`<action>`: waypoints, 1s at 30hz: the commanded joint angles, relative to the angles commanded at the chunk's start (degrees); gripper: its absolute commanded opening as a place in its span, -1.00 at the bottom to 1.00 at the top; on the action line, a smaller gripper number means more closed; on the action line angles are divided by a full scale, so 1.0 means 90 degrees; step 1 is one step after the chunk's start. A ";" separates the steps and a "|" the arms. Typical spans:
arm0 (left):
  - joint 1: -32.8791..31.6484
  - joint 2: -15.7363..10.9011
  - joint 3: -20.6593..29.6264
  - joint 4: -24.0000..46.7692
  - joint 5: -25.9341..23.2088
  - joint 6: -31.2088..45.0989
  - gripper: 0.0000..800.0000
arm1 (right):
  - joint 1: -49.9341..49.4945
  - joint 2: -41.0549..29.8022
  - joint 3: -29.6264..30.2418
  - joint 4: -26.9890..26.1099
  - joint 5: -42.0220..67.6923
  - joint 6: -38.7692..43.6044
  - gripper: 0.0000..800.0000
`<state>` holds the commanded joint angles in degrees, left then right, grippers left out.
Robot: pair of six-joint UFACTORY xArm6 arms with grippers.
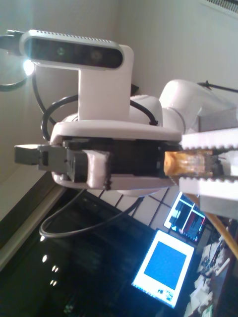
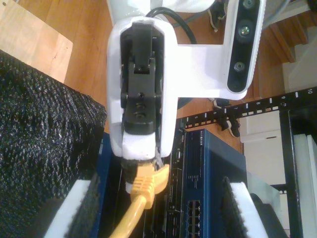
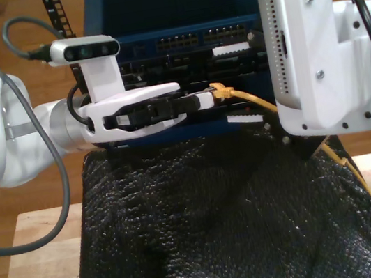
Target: Grab the cable and plug it in
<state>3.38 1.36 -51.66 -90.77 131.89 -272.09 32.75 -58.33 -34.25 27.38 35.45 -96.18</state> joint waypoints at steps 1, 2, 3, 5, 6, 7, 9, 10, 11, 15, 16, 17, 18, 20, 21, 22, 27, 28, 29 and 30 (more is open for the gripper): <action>0.0000 0.0000 0.0000 0.0000 0.0010 0.0000 -0.92 | 0.0000 0.0000 0.0000 0.0000 0.0000 0.0000 0.49; 0.0000 0.0000 0.0000 0.0000 0.0000 -0.0010 -0.92 | 0.0000 0.0000 0.0000 0.0000 0.0000 0.0000 0.49; 0.0000 0.0000 0.0000 0.0000 0.0010 -0.0010 -0.92 | 0.0000 0.0000 0.0000 0.0000 0.0000 0.0000 0.49; 0.0000 0.0020 0.0000 0.0000 0.0010 -0.0020 -0.92 | 0.0010 0.0000 0.0000 0.0000 0.0000 0.0000 0.49; 0.0000 0.0020 0.0000 0.0000 0.0010 -0.0020 -0.91 | 0.0010 0.0000 0.0000 0.0000 0.0000 0.0000 0.48; 0.0000 0.0020 0.0000 0.0000 0.0010 -0.0020 -0.91 | 0.0020 0.0000 0.0000 0.0000 0.0000 0.0010 0.47; 0.0000 0.0020 0.0000 0.0000 0.0010 -0.0020 -0.91 | 0.0049 0.0000 0.0010 0.0000 0.0000 0.0020 0.41; 0.0000 0.0029 -0.0010 0.0000 0.0010 -0.0020 -0.91 | 0.0059 0.0000 0.0000 0.0000 0.0000 0.0029 0.38; 0.0000 0.0029 0.0000 0.0000 0.0010 -0.0020 -0.91 | 0.0059 0.0000 0.0000 0.0000 0.0000 0.0029 0.33; 0.0000 0.0020 0.0000 0.0000 0.0020 -0.0020 -0.89 | 0.0059 0.0000 0.0010 0.0000 -0.0010 0.0029 0.28; 0.0000 0.0020 0.0000 0.0000 0.0020 -0.0020 -0.89 | 0.0059 0.0000 0.0020 0.0000 -0.0010 0.0029 0.20; 0.0000 0.0020 0.0000 0.0000 0.0020 -0.0020 -0.88 | 0.0059 0.0000 0.0029 0.0000 0.0000 0.0029 0.18; 0.0000 0.0020 -0.0010 0.0000 0.0029 -0.0020 -0.88 | 0.0059 0.0000 0.0029 0.0000 0.0000 0.0029 0.17; 0.0010 0.0020 -0.0010 0.0000 0.0039 -0.0020 -0.88 | 0.0059 0.0000 0.0029 0.0000 0.0000 0.0039 0.11; 0.0000 0.0020 -0.0010 0.0000 0.0039 -0.0029 -0.88 | 0.0059 0.0000 0.0029 0.0000 -0.0010 0.0039 0.07; 0.0000 0.0020 -0.0010 0.0000 0.0039 -0.0039 -0.88 | 0.0059 0.0000 0.0029 0.0000 0.0000 0.0039 0.06; 0.0000 0.0029 -0.0010 0.0000 0.0039 -0.0078 -0.88 | 0.0098 0.0000 0.0029 0.0000 -0.0010 0.0039 -0.10; 0.0000 0.0029 -0.0010 0.0000 0.0039 -0.0078 -0.88 | 0.0098 0.0000 0.0029 0.0000 -0.0010 0.0049 -0.11; 0.0000 0.0020 -0.0010 0.0000 0.0039 -0.0078 -0.88 | 0.0107 0.0000 0.0029 0.0000 -0.0010 0.0049 -0.11; 0.0000 0.0020 -0.0010 0.0000 0.0039 -0.0078 -0.88 | 0.0107 0.0000 0.0029 0.0000 0.0000 0.0049 -0.11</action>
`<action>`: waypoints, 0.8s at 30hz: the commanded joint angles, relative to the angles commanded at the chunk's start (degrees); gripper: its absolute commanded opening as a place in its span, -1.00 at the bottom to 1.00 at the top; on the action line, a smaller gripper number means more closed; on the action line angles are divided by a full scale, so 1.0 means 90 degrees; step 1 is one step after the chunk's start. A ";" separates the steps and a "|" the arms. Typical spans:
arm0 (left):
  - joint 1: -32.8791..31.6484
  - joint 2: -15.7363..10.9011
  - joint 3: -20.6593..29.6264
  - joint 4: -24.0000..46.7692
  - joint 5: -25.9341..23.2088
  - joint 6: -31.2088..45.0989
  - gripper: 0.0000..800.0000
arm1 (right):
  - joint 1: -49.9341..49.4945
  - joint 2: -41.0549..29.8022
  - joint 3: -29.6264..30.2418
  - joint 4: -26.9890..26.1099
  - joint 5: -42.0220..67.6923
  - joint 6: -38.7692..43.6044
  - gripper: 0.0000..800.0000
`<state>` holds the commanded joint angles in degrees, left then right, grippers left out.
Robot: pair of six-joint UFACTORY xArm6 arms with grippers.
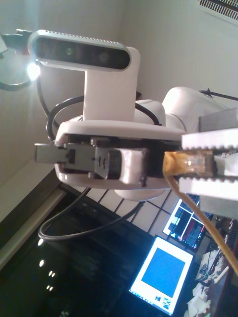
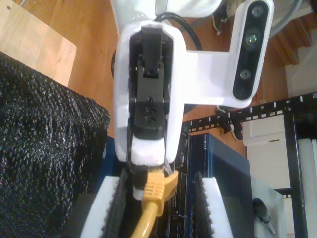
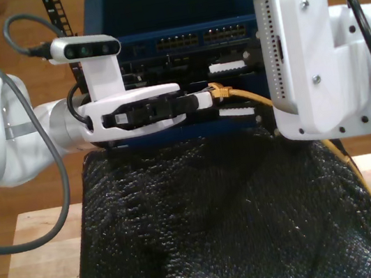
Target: Grab the cable and plug it in
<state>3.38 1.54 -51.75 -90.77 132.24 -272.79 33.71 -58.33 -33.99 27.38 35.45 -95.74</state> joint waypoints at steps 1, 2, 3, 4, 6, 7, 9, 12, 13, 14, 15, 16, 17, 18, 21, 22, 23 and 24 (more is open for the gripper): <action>0.0000 0.0010 0.0000 0.0000 0.0000 0.0000 -0.88 | 0.0000 0.0000 0.0000 0.0000 0.0000 0.0000 -0.12; 0.0000 0.0000 0.0000 0.0000 -0.0010 0.0000 -0.88 | 0.0000 0.0000 0.0000 0.0000 -0.0010 0.0000 -0.12; 0.0000 0.0010 0.0000 0.0000 -0.0010 0.0000 -0.88 | 0.0000 0.0000 0.0000 0.0000 0.0000 0.0000 -0.12; 0.0000 0.0010 0.0000 0.0000 -0.0010 0.0000 -0.88 | 0.0000 0.0000 0.0000 0.0000 -0.0010 0.0000 -0.13; 0.0000 0.0000 0.0000 0.0000 -0.0010 0.0000 -0.88 | 0.0000 0.0000 0.0000 0.0000 -0.0010 0.0000 -0.14; 0.0000 0.0010 0.0000 0.0000 -0.0010 0.0000 -0.88 | 0.0000 0.0000 0.0000 0.0000 -0.0010 0.0000 -0.15; 0.0000 0.0010 0.0000 0.0000 -0.0020 0.0000 -0.88 | 0.0000 0.0000 0.0000 0.0000 -0.0010 0.0000 -0.24; 0.0000 0.0000 0.0000 0.0000 -0.0020 0.0000 -0.88 | 0.0000 0.0000 0.0000 0.0000 -0.0010 0.0000 -0.27; 0.0000 0.0010 0.0000 0.0000 -0.0020 0.0000 -0.88 | 0.0000 0.0000 0.0000 0.0000 -0.0010 0.0000 -0.33; 0.0000 0.0010 0.0000 0.0000 -0.0020 0.0000 -0.88 | 0.0000 0.0000 0.0000 0.0000 -0.0010 0.0000 -0.34; 0.0000 0.0010 0.0000 0.0000 -0.0020 0.0000 -0.88 | 0.0000 0.0000 0.0000 0.0000 -0.0010 0.0010 -0.34; 0.0000 0.0010 0.0000 0.0000 -0.0020 0.0000 -0.88 | 0.0000 0.0000 0.0000 0.0000 -0.0010 0.0010 -0.34; 0.0000 0.0010 0.0000 0.0000 -0.0020 0.0000 -0.88 | 0.0000 0.0000 0.0000 0.0000 -0.0010 0.0010 -0.35; 0.0000 0.0000 0.0000 0.0000 -0.0020 0.0000 -0.88 | 0.0000 0.0000 0.0000 0.0000 -0.0010 0.0010 -0.36; 0.0000 0.0000 0.0000 0.0000 -0.0020 -0.0029 -0.88 | 0.0000 0.0000 0.0000 0.0010 -0.0010 0.0010 -0.38; 0.0000 0.0000 0.0000 0.0000 -0.0020 -0.0039 -0.88 | 0.0000 0.0000 0.0000 0.0010 -0.0010 0.0010 -0.38; 0.0000 0.0000 0.0000 0.0000 -0.0020 -0.0039 -0.88 | 0.0000 0.0000 0.0000 0.0010 -0.0010 0.0010 -0.38; 0.0000 0.0000 0.0000 0.0000 -0.0020 -0.0039 -0.88 | 0.0000 0.0000 0.0000 0.0010 -0.0010 0.0020 -0.39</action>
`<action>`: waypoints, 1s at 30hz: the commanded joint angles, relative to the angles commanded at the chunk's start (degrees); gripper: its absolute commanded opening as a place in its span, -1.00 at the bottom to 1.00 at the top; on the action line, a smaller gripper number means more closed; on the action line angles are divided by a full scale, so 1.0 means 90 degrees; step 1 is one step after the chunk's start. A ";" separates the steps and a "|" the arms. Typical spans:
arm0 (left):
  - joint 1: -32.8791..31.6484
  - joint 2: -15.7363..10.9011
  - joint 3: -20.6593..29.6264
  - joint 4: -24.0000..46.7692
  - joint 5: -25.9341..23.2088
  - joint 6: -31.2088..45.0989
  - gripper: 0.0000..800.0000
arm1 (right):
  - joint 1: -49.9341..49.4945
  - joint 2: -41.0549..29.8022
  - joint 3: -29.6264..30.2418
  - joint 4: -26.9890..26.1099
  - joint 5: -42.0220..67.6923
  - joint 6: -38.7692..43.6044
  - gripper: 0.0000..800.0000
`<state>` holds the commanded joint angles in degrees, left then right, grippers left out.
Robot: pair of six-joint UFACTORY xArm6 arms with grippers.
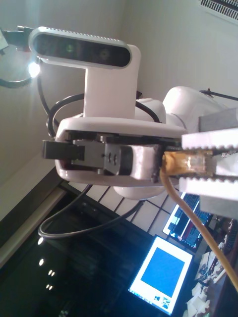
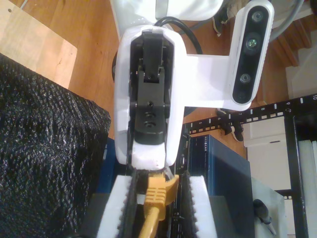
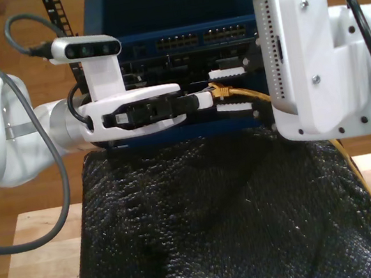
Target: Grab the cable and plug it in
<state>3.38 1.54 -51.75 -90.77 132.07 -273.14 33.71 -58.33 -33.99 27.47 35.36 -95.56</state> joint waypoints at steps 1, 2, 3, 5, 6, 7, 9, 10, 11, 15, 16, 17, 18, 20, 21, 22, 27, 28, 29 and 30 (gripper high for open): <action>0.0000 0.0010 0.0000 0.0000 0.0000 0.0000 -0.88 | 0.0000 0.0000 0.0000 0.0000 0.0000 -0.0010 -0.44; 0.0000 0.0000 0.0000 0.0000 0.0000 0.0000 -0.88 | 0.0000 0.0000 0.0000 0.0000 0.0000 -0.0010 -0.47; 0.0000 0.0010 0.0000 0.0000 0.0000 0.0000 -0.88 | 0.0000 0.0000 0.0000 0.0000 0.0000 0.0000 -0.48; 0.0000 0.0010 0.0000 0.0000 0.0000 0.0000 -0.87 | 0.0000 0.0000 0.0000 0.0000 0.0000 0.0000 -0.50; 0.0000 0.0000 0.0000 0.0000 0.0000 -0.0010 -0.87 | 0.0000 0.0000 0.0000 0.0000 0.0000 0.0000 -0.53; 0.0000 0.0000 0.0000 0.0000 0.0000 -0.0020 -0.84 | 0.0000 0.0000 0.0000 0.0000 0.0000 0.0000 -0.55; 0.0000 0.0000 0.0000 0.0000 0.0000 -0.0029 -0.82 | 0.0000 -0.0010 0.0000 0.0000 0.0000 0.0000 -0.64; 0.0000 0.0000 0.0000 0.0000 0.0010 -0.0029 -0.80 | 0.0000 -0.0010 0.0010 0.0000 0.0000 0.0000 -0.69; 0.0000 0.0000 0.0000 0.0000 0.0020 -0.0039 -0.76 | 0.0000 -0.0010 0.0010 0.0000 0.0000 0.0000 -0.76; 0.0000 0.0010 0.0000 -0.0010 0.0059 -0.0088 -0.48 | 0.0000 -0.0010 0.0010 0.0000 0.0000 0.0000 -0.90; 0.0000 0.0000 -0.0010 0.0000 0.0078 -0.0117 -0.39 | 0.0000 -0.0010 0.0010 0.0000 0.0000 0.0000 -0.91; 0.0000 0.0010 -0.0010 0.0000 0.0088 -0.0176 -0.30 | 0.0000 -0.0010 0.0010 0.0000 0.0000 0.0000 -0.91; 0.0000 0.0010 -0.0020 0.0000 0.0088 -0.0225 -0.29 | 0.0000 -0.0010 0.0010 0.0000 0.0000 0.0000 -0.92; 0.0000 0.0010 -0.0020 0.0000 0.0098 -0.0244 -0.10 | 0.0000 -0.0010 0.0010 0.0000 0.0000 0.0000 -0.95; 0.0010 0.0000 -0.0020 -0.0010 0.0107 -0.0244 0.15 | 0.0000 -0.0010 0.0010 0.0000 0.0000 0.0000 -0.96; 0.0010 0.0010 -0.0020 -0.0010 0.0107 -0.0254 0.22 | 0.0000 -0.0010 0.0010 0.0000 0.0000 0.0000 -0.97; 0.0020 0.0000 -0.0029 -0.0010 0.0117 -0.0254 0.46 | 0.0000 -0.0010 0.0010 0.0010 0.0000 0.0186 -0.99; 0.0020 0.0000 -0.0029 -0.0010 0.0117 -0.0254 0.62 | 0.0000 -0.0010 0.0000 0.0000 0.0000 0.0244 -0.99; 0.0039 0.0000 -0.0029 -0.0020 0.0098 -0.0244 0.75 | 0.0000 0.0000 0.0000 0.0000 0.0000 0.0274 -0.99; 0.0039 0.0000 -0.0039 -0.0020 0.0078 -0.0234 0.81 | 0.0000 0.0000 0.0000 0.0000 -0.0010 0.0283 -0.99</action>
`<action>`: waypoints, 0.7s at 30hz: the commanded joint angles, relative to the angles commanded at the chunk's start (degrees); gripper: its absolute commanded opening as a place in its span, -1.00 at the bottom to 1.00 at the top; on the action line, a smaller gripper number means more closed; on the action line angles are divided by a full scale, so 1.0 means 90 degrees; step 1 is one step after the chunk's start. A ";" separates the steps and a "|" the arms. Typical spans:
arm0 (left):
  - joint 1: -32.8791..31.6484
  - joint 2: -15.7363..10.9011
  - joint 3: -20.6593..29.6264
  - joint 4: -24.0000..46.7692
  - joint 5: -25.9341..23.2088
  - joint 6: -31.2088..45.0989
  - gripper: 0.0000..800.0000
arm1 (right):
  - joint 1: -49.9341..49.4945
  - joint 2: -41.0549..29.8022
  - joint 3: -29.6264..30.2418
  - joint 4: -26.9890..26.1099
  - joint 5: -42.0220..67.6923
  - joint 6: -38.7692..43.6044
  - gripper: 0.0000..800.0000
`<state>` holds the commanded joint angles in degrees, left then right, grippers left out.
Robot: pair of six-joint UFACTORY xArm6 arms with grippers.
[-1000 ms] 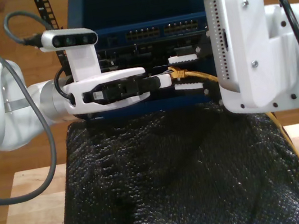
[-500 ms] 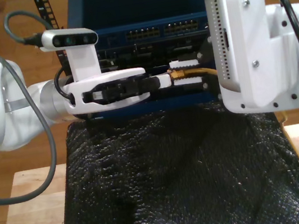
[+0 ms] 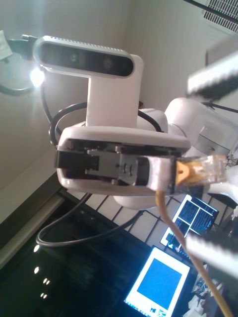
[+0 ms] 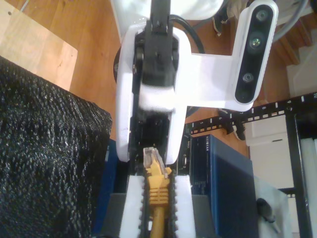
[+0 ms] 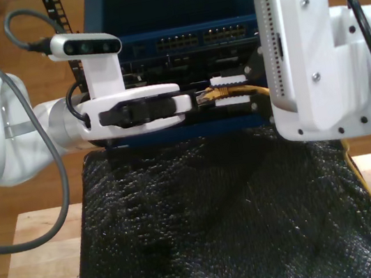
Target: Grab the cable and plug it in
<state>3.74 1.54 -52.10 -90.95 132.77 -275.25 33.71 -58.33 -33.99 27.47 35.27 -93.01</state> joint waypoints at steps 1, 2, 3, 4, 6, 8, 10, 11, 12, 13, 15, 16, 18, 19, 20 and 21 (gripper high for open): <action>0.0020 -0.0010 0.0000 0.0000 0.0000 -0.0010 0.81 | 0.0000 0.0010 0.0000 0.0010 0.0000 0.0000 -0.99; 0.0039 -0.0010 -0.0010 0.0000 -0.0010 -0.0010 0.81 | 0.0000 0.0010 0.0000 0.0010 0.0000 0.0000 -0.99; 0.0068 -0.0010 -0.0010 0.0010 -0.0020 -0.0010 0.84 | -0.0010 0.0010 0.0000 0.0010 0.0000 0.0000 -0.99; 0.0088 -0.0010 -0.0010 0.0000 -0.0020 -0.0020 0.90 | -0.0010 0.0020 -0.0010 0.0010 0.0000 0.0000 -0.99; 0.0117 -0.0020 -0.0020 0.0010 -0.0078 -0.0010 0.99 | -0.0029 0.0049 -0.0020 0.0010 0.0000 0.0000 -0.99; 0.0234 -0.0020 -0.0107 0.0010 -0.0254 -0.0010 0.99 | -0.0039 0.0078 -0.0029 0.0010 0.0000 0.0000 -0.99; 0.0400 -0.0020 -0.0137 0.0010 -0.0508 0.0000 0.99 | -0.0039 0.0088 -0.0039 0.0010 0.0000 0.0020 -0.99; 0.0459 -0.0029 -0.0137 0.0010 -0.0645 0.0000 0.99 | -0.0049 0.0117 -0.0039 0.0000 0.0000 0.0068 -0.99; 0.0508 -0.0029 -0.0147 0.0020 -0.0781 0.0010 0.99 | -0.0049 0.0156 -0.0049 0.0000 0.0000 0.0147 -0.99; 0.0567 -0.0039 -0.0147 0.0029 -0.0918 0.0010 0.99 | -0.0059 0.0205 -0.0078 -0.0010 0.0000 0.0215 -0.99; 0.0703 -0.0049 -0.0166 0.0059 -0.1153 0.0020 0.99 | -0.0107 0.0303 -0.0147 -0.0020 0.0000 0.0371 -1.00; 0.0801 -0.0049 -0.0166 0.0088 -0.1221 0.0020 0.99 | -0.0137 0.0342 -0.0156 -0.0029 0.0000 0.0440 -1.00; 0.0938 -0.0049 -0.0195 0.0195 -0.1338 0.0020 0.99 | -0.0264 0.0420 -0.0215 -0.0039 0.0010 0.0557 -1.00; 0.0996 -0.0049 -0.0264 0.0293 -0.1387 0.0020 0.99 | -0.0352 0.0479 -0.0254 -0.0029 0.0020 0.0615 -1.00; 0.1065 -0.0049 -0.0352 0.0410 -0.1446 0.0020 0.99 | -0.0459 0.0567 -0.0283 -0.0029 0.0029 0.0674 -1.00; 0.1114 -0.0049 -0.0420 0.0537 -0.1504 0.0020 0.99 | -0.0547 0.0635 -0.0303 -0.0039 0.0039 0.0713 -1.00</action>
<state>13.76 1.10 -55.88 -86.11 119.23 -275.08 28.79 -52.62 -36.71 27.12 35.63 -86.59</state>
